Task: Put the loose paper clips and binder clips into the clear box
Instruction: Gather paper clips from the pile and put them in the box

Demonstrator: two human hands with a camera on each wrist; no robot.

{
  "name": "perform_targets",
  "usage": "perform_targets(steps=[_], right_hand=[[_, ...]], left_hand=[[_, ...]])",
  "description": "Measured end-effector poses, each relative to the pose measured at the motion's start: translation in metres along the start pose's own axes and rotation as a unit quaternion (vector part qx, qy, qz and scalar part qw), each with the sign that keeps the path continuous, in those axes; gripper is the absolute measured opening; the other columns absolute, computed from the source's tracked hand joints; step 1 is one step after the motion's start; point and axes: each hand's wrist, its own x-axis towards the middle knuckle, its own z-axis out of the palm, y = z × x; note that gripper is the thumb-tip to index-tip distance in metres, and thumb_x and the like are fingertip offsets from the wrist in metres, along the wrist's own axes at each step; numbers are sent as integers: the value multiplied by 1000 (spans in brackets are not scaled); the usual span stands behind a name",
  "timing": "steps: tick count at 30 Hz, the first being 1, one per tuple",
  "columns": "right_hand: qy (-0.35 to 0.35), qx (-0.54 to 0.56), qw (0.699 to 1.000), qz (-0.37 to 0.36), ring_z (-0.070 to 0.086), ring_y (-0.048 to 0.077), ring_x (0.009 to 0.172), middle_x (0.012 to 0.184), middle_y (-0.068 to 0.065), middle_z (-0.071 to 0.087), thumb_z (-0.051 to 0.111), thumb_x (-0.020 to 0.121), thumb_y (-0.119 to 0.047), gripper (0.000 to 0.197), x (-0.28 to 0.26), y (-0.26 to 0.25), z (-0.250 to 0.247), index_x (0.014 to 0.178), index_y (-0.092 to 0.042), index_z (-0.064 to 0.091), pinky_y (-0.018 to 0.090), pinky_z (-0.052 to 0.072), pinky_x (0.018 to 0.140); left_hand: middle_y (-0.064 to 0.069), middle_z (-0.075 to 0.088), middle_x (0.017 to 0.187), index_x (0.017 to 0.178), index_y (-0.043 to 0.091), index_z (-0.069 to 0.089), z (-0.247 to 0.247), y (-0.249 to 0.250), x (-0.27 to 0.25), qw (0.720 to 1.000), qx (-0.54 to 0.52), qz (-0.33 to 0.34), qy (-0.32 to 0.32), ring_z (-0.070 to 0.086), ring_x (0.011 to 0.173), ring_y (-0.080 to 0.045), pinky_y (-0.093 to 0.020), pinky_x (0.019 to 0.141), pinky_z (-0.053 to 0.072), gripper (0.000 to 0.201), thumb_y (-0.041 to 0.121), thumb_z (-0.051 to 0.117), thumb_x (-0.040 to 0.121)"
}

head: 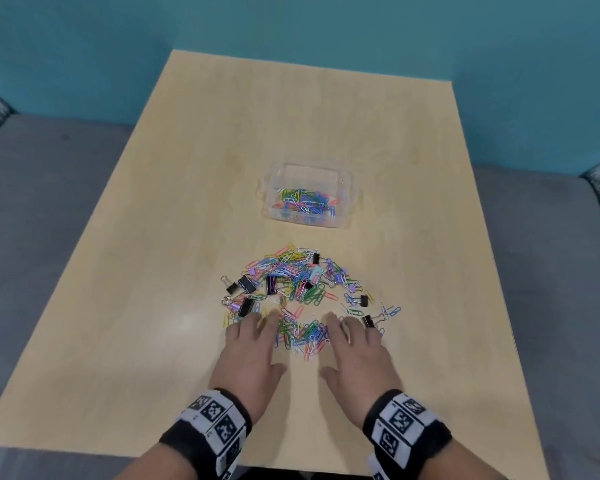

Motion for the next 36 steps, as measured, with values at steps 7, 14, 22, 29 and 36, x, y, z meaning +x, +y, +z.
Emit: perform_targets(steps=[7, 14, 22, 29, 36], right_hand=[[41, 35, 998, -42, 38, 33, 108, 131, 8, 37, 50, 88, -16, 43, 47, -24, 9, 130, -21, 42, 40, 44, 87], [18, 24, 998, -61, 42, 30, 96, 114, 10, 42, 48, 76, 5, 36, 53, -19, 0, 107, -15, 49, 37, 39, 72], [-19, 11, 996, -83, 37, 25, 78, 101, 8, 42, 51, 71, 9, 34, 44, -10, -15, 93, -15, 44, 34, 30, 64], [-42, 33, 996, -66, 40, 24, 68, 95, 3, 44, 51, 90, -7, 9, 47, -1, -19, 95, -14, 51, 31, 31, 60], [-132, 59, 985, -94, 49, 26, 79, 90, 2, 47, 47, 89, -12, 9, 52, 7, -41, 83, -19, 45, 33, 34, 64]], left_hand=[[-9, 44, 127, 126, 21, 50, 7, 22, 39, 999, 8, 31, 24, 37, 105, -33, -38, 92, 36, 49, 9, 58, 79], [-6, 46, 96, 89, 19, 59, 4, 18, 49, 999, 23, 45, 14, 40, 84, -26, -31, 69, 29, 21, 1, 51, 79], [-1, 45, 78, 72, 17, 55, 8, 5, 45, 998, 51, 41, -9, 31, 66, -17, -30, 52, 23, 22, -2, 66, 70], [4, 38, 75, 73, 17, 56, -2, 1, 44, 997, 37, 46, -41, 38, 61, -18, -30, 50, 28, 20, -2, 61, 74], [7, 53, 86, 83, 20, 65, -28, 5, 44, 988, -109, 33, -103, 57, 78, -13, -28, 73, 45, 9, 16, 57, 85]])
